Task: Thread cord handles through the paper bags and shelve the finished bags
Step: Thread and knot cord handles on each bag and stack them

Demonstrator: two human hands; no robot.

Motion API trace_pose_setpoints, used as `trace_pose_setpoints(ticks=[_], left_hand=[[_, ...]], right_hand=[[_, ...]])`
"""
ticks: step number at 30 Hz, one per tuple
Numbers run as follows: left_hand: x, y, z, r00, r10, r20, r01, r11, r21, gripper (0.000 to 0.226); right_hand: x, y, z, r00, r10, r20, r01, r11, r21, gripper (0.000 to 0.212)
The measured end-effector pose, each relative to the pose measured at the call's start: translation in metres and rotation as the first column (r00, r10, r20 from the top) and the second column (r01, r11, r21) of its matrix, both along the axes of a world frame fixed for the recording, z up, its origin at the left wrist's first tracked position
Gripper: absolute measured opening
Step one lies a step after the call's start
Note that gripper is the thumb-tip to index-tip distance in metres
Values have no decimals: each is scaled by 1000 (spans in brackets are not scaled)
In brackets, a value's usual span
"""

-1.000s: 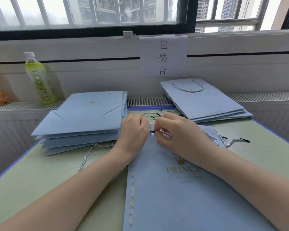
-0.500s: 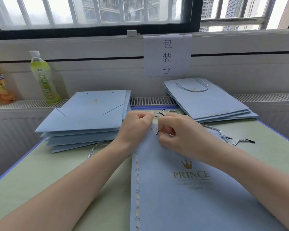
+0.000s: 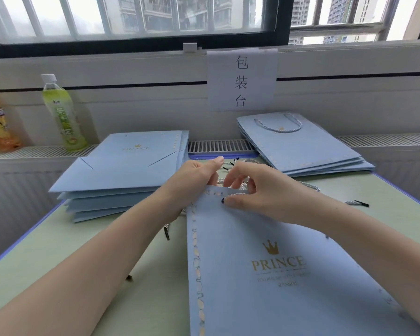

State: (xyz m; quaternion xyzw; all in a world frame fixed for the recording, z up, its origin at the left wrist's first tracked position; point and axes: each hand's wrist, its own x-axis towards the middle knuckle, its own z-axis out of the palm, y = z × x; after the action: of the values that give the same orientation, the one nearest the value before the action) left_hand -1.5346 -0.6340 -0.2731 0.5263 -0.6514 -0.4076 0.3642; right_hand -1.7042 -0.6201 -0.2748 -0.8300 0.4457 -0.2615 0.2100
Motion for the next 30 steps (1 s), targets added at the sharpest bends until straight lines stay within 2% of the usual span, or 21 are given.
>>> trace_pose_setpoints(ticks=[6,10,12,14,16,22,28,30], left_hand=[[4,2,5,993,-103,59,97,990,99,63],[3,3,5,989,-110,100,102,992,80,70],[3,2,5,982,-82,171,90,995,-39,75],[2,5,7,967,-46,252,105,968,-226,67],[3,7,11,958,-45,282,134,943,-306,60],[5,6,8,959,-122,257,169,971,-170,56],[9,5,9,985,-133,110,140,988,-59,51],[8,6,11,988,-123,91,127,991,-42,42]], right_hand=[[2,1,2,998,-1,63,5,999,-53,21],[0,1,3,998,5,67,1,995,-96,12],[-1,0,5,998,-5,63,13,992,-123,7],[-3,0,7,998,-33,51,41,985,-166,5],[-4,-1,8,997,-51,64,62,982,-180,3],[-6,4,12,990,93,105,-84,993,-87,9],[-8,12,18,984,178,28,-178,984,-21,18],[-8,12,18,984,176,31,-176,984,-9,16]])
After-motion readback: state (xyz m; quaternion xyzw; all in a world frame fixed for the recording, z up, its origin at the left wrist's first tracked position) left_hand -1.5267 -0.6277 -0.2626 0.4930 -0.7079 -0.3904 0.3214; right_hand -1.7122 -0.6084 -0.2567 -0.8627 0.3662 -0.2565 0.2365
